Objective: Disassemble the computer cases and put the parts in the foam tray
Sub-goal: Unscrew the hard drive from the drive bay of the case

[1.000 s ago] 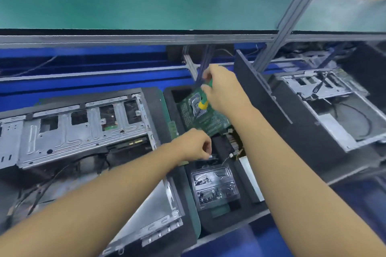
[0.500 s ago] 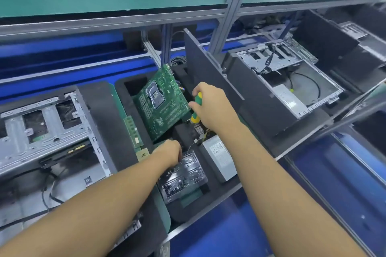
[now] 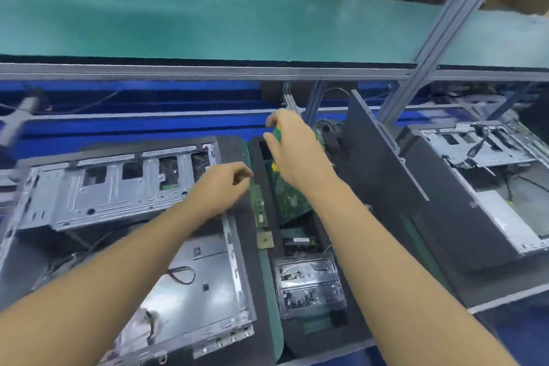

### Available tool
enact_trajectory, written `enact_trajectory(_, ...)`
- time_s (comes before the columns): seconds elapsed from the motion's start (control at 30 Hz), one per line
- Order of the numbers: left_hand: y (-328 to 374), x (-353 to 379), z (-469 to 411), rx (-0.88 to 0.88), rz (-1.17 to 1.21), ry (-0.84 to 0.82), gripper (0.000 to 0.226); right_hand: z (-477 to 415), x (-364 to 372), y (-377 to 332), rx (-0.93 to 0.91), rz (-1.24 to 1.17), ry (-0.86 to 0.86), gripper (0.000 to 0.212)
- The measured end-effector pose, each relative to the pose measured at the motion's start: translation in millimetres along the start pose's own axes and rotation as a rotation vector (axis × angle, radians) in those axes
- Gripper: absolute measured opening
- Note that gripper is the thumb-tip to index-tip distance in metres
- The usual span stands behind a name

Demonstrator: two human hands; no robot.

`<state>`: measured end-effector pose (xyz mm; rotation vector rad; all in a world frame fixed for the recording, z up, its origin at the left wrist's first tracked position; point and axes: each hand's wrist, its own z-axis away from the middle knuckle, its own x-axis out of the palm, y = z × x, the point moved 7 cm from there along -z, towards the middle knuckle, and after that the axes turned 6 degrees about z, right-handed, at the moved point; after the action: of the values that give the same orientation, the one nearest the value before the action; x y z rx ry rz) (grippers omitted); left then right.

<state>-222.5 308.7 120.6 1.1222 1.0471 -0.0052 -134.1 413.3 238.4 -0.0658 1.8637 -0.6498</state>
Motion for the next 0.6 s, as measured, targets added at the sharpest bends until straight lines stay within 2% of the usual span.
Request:
enact_trajectory(0.13, -37.1, -41.5, 23.1, -0.082, -0.013, 0.139, 0.011, -8.8, 15.7, -59.0, -0.221, 0.098, 0.010, 0.016)
enact_trajectory(0.2, -50.0, -56.7, 37.6, -0.121, 0.001, 0.151, 0.011, -7.1, 17.4, -81.4, -0.298, 0.105, 0.046, 0.015)
enact_trajectory(0.27, -59.0, -66.2, 51.7, -0.146, 0.017, 0.091, 0.022, -3.3, 18.3, -98.9, -0.364, 0.069, 0.083, 0.015)
enact_trajectory(0.33, -69.4, -70.5, 67.9, -0.214, 0.136, 0.003, 0.033, 2.1, 21.0, -111.7, -0.404, 0.028, 0.106, 0.016)
enact_trajectory(0.43, -91.0, -58.1, 98.4, -0.457, 0.451, -0.220, 0.040, 11.5, 27.8, -123.0, -0.430, -0.035, 0.103, 0.016)
enact_trajectory(0.5, -104.8, -46.8, 118.9, -0.615, 0.469, -0.378, 0.041, 17.3, 33.4, -127.2, -0.427, -0.045, 0.084, 0.014)
enact_trajectory(0.53, -112.9, -42.6, 126.4, -0.677, 0.453, -0.413, 0.042, 20.3, 36.7, -128.7, -0.421, -0.050, 0.068, 0.014)
enact_trajectory(0.6, -129.5, -37.4, 135.0, -0.787, 0.495, -0.364, 0.047, 25.3, 41.1, -132.1, -0.394, -0.072, 0.051, 0.014)
